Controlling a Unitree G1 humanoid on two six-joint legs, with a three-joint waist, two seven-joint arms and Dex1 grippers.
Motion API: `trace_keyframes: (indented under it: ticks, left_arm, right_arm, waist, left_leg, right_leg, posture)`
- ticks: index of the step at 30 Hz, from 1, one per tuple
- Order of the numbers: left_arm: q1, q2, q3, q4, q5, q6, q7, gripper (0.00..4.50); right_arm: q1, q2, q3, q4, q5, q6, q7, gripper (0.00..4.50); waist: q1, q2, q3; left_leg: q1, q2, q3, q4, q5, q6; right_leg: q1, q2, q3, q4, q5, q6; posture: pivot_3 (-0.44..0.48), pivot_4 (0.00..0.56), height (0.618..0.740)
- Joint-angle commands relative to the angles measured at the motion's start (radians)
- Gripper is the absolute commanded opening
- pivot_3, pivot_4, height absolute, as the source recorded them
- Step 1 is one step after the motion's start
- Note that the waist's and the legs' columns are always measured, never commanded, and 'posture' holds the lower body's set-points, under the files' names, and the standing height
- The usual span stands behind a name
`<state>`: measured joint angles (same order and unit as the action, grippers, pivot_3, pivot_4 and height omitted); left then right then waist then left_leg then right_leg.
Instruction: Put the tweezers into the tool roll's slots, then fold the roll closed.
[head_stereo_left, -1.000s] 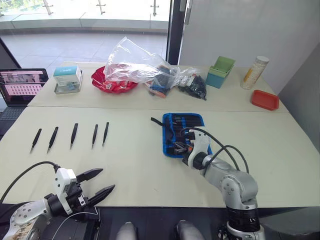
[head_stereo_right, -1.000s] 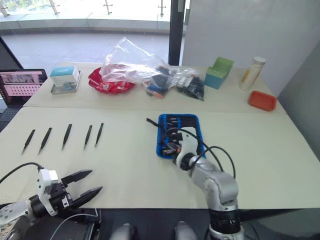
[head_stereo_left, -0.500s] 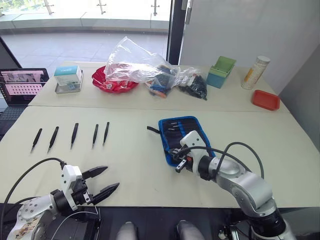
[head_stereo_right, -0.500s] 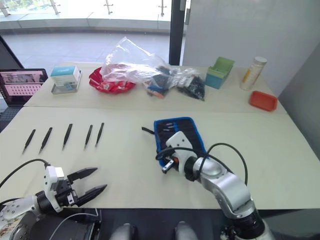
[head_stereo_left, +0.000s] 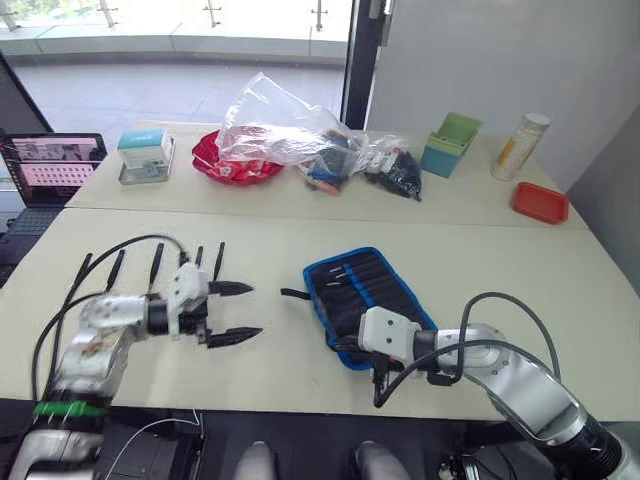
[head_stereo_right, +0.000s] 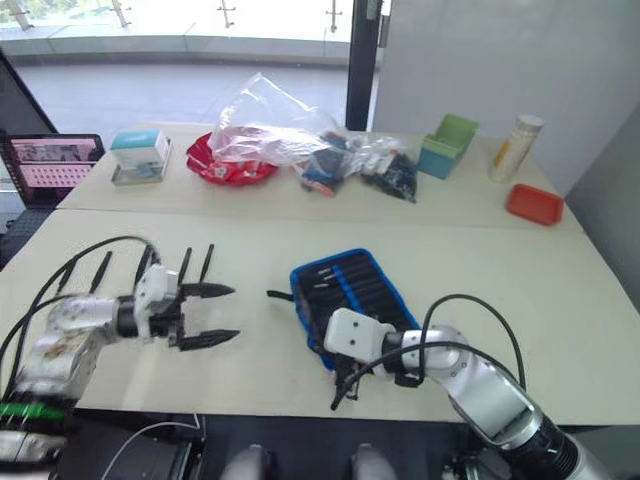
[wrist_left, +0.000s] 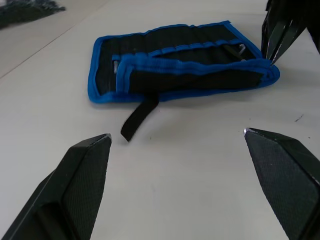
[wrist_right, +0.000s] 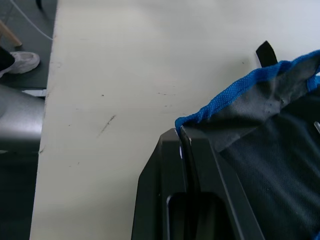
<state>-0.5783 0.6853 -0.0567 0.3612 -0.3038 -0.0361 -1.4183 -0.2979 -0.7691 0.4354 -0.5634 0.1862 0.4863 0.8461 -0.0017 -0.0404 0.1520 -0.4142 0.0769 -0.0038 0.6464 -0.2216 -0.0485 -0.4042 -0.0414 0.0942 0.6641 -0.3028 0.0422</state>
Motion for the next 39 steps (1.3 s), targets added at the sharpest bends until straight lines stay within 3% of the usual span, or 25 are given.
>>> trace_keyframes:
  ticks: [1, 5, 9, 19, 33, 39]
  left_arm:
    - [-0.179, -0.029, -0.075, 0.208, 0.104, -0.196, -0.098, 4.50]
    - [-0.379, -0.102, -0.135, 0.440, 0.184, -0.351, -0.163, 4.50]
    - [-0.497, -0.149, -0.200, 0.601, 0.253, -0.513, -0.196, 4.50]
    - [-0.541, -0.223, -0.290, 0.704, 0.282, -0.675, -0.196, 4.50]
    - [-0.564, -0.223, -0.313, 0.774, 0.348, -0.825, -0.189, 0.04]
    - [-0.557, -0.205, -0.317, 0.820, 0.425, -0.927, -0.121, 0.04]
  right_arm:
    - [-0.004, -0.016, 0.004, -0.001, -0.025, -0.070, 0.060, 0.03]
    - [-0.006, -0.014, -0.003, 0.014, -0.043, -0.092, 0.091, 0.03]
    - [-0.008, -0.001, -0.008, 0.018, -0.061, -0.091, 0.092, 0.03]
    - [0.002, 0.028, -0.029, -0.012, -0.068, -0.047, 0.074, 0.03]
    - [-0.003, 0.047, -0.031, -0.005, -0.069, -0.022, 0.069, 0.00]
    - [-0.021, 0.053, -0.025, 0.003, -0.076, -0.017, 0.073, 0.00]
  waist:
    - [0.004, 0.000, 0.000]
    - [-0.001, 0.000, 0.000]
    - [-0.005, 0.000, 0.000]
    - [-0.011, 0.000, 0.000]
    - [-0.010, 0.000, 0.000]
    - [-0.010, 0.000, 0.000]
  left_leg:
    - [0.000, 0.000, 0.000, 0.001, 0.000, 0.000]
    - [0.000, -0.001, 0.000, 0.003, -0.002, 0.003]
    - [-0.002, -0.001, -0.001, 0.004, -0.002, 0.003]
    - [-0.002, -0.001, -0.002, 0.005, -0.002, 0.004]
    - [-0.002, -0.001, -0.002, 0.007, -0.002, 0.004]
    - [-0.002, -0.001, -0.002, 0.008, -0.002, 0.004]
  right_leg:
    - [0.001, 0.000, 0.000, 0.000, 0.000, 0.000]
    - [0.001, 0.000, 0.001, 0.000, 0.000, 0.001]
    - [0.000, 0.000, 0.001, 0.000, 0.000, 0.001]
    - [0.000, 0.000, 0.001, 0.002, 0.000, 0.001]
    - [0.001, 0.000, 0.001, 0.003, 0.000, 0.001]
    - [0.001, 0.000, 0.001, 0.004, 0.000, 0.001]
  posture:
    - [0.000, 0.150, 0.723]
    - [0.000, 0.150, 0.723]
    - [0.000, 0.150, 0.723]
    - [0.000, 0.150, 0.723]
    - [0.000, 0.150, 0.723]
    - [0.000, 0.150, 0.723]
